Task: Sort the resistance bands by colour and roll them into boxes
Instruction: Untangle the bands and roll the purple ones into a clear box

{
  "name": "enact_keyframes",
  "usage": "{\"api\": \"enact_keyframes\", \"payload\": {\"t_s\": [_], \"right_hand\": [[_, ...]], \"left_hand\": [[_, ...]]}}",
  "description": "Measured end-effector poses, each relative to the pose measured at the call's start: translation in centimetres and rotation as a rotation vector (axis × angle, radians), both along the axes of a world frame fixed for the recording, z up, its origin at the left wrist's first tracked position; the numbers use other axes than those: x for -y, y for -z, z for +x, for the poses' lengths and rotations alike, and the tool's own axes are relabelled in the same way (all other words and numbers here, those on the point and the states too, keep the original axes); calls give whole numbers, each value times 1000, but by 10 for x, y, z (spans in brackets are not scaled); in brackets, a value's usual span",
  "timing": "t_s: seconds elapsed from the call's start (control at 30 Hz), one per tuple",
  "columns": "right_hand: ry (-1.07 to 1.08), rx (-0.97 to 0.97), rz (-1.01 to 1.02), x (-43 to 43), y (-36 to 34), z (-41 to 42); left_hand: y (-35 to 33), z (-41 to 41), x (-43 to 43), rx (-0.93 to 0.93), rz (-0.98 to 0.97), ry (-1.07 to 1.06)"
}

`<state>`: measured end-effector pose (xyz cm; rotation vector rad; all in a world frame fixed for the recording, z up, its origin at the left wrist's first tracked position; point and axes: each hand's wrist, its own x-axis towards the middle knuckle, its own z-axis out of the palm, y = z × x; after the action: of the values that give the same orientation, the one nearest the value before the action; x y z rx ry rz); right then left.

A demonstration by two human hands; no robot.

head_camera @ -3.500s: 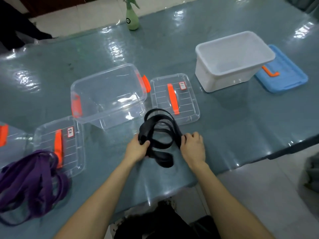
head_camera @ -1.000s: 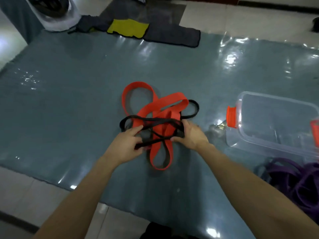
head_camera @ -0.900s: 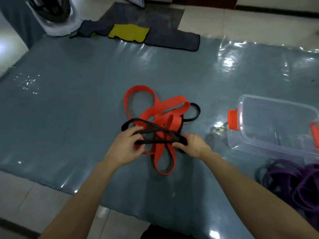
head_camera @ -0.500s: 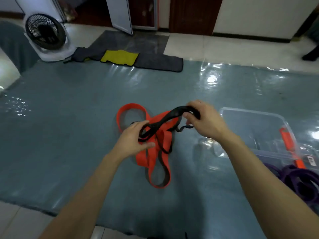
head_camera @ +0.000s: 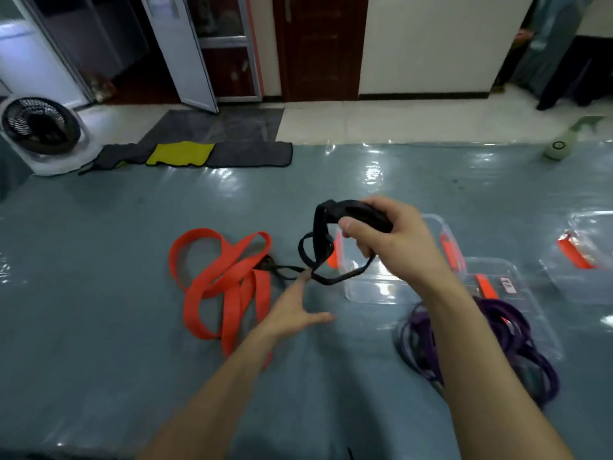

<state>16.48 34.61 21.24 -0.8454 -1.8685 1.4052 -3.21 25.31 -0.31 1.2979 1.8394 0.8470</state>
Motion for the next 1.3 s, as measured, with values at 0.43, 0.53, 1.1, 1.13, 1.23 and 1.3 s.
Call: {"api": "enact_keyframes", "payload": {"t_s": [0.43, 0.53, 1.1, 1.13, 1.23, 1.3], "right_hand": [[107, -122, -203, 2, 45, 79], [129, 106, -37, -4, 51, 92], [149, 493, 282, 37, 40, 130], [169, 469, 267, 40, 40, 135], [247, 445, 206, 43, 45, 149], [269, 412, 184, 43, 45, 154]], "left_hand": [[31, 83, 27, 1, -46, -525], [15, 57, 40, -29, -10, -762], [-57, 84, -15, -156, -31, 443], [-56, 88, -15, -162, -12, 448], [-69, 72, -15, -81, 116, 256], [-90, 45, -11, 89, 205, 52]]}}
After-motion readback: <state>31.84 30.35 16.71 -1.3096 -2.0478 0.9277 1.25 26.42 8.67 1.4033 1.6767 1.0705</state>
